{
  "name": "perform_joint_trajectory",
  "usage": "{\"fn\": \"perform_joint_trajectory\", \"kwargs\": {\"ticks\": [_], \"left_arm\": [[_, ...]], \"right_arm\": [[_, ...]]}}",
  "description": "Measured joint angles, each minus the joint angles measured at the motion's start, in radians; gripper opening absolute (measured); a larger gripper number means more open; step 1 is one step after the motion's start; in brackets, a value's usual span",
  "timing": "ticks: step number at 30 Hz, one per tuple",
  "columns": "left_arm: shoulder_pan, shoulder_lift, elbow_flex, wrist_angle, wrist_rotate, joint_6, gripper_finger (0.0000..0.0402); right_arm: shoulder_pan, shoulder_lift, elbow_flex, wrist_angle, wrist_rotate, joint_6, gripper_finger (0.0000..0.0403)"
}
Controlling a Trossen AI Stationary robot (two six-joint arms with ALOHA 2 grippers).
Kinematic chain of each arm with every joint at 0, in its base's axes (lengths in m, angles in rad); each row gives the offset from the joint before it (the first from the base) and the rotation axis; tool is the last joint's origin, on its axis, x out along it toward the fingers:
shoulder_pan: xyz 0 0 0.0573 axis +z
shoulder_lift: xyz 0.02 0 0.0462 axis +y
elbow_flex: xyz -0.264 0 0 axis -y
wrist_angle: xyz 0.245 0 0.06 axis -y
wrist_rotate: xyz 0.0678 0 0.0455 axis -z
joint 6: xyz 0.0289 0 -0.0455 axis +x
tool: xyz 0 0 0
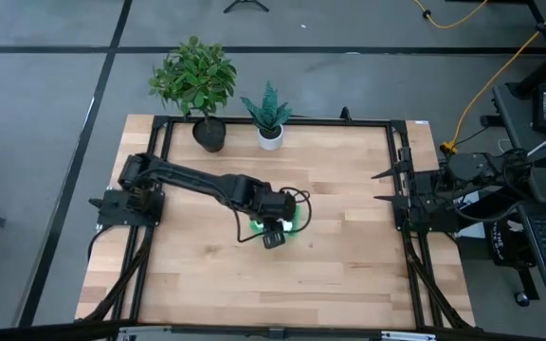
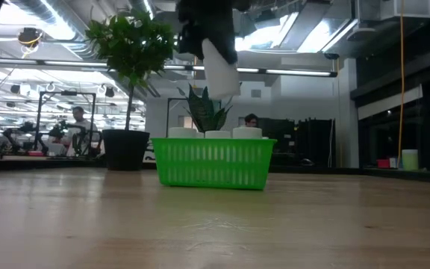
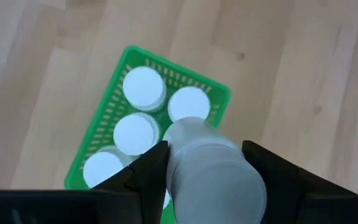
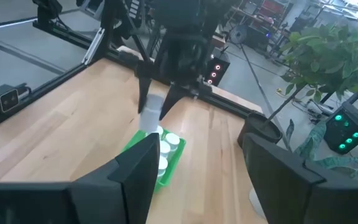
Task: Pick and place pill bottles into a basket
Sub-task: Put the pill bottle into the bin
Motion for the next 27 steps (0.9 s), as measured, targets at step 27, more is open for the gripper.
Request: {"fn": "perform_joint_trajectory", "kwargs": {"ticks": [27], "left_arm": [[-0.011, 0.033, -0.051, 0.007, -0.003, -0.029, 0.0177]], "right_arm": [[0.0, 0.0, 0.0, -0.002, 0.0, -0.01, 0.0233]]}}
